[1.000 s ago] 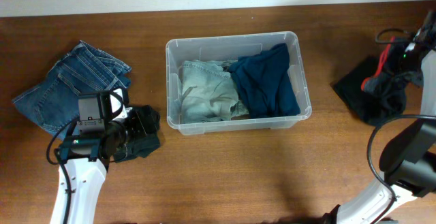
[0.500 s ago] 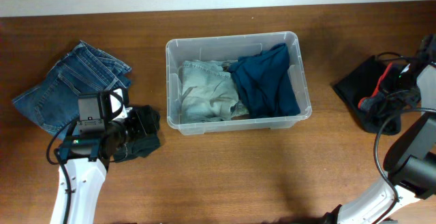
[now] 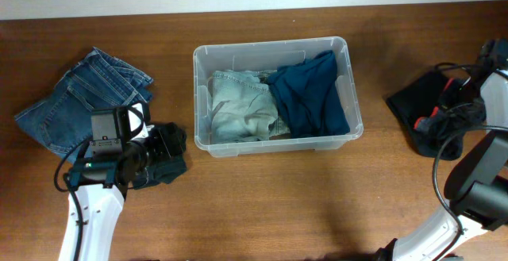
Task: Pack container
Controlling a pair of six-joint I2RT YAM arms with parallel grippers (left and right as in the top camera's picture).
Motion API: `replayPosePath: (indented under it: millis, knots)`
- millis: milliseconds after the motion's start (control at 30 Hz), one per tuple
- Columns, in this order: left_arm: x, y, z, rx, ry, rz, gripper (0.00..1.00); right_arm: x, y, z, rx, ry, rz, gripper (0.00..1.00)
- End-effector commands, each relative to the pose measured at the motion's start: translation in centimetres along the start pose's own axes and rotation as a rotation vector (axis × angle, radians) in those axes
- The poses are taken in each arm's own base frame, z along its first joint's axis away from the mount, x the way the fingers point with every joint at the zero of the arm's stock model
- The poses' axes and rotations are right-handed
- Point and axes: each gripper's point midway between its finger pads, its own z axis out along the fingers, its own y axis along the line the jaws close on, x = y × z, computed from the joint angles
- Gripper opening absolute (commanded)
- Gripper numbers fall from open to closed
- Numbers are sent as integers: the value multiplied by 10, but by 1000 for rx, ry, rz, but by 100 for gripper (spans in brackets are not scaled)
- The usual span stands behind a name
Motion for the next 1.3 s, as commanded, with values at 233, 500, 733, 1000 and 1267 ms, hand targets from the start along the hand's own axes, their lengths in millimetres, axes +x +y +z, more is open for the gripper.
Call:
replayPosePath:
  millis: [233, 500, 733, 1000, 1267]
  knots:
    - [-2, -1, -1, -3, -7, 20, 99, -21, -48, -30, 164, -93, 215, 4]
    - [-2, -1, -1, -3, -7, 21, 99, -17, -58, -32, 225, -96, 268, 4]
    - [-2, -1, -1, -3, -7, 21, 99, -17, -26, -24, 189, -99, 215, 4]
    - [-2, -1, -1, -3, -7, 21, 99, -24, 13, -19, 148, -152, 210, 4]
    - [-2, -1, -1, -3, -7, 21, 99, -23, 12, -18, 150, -151, 214, 4]
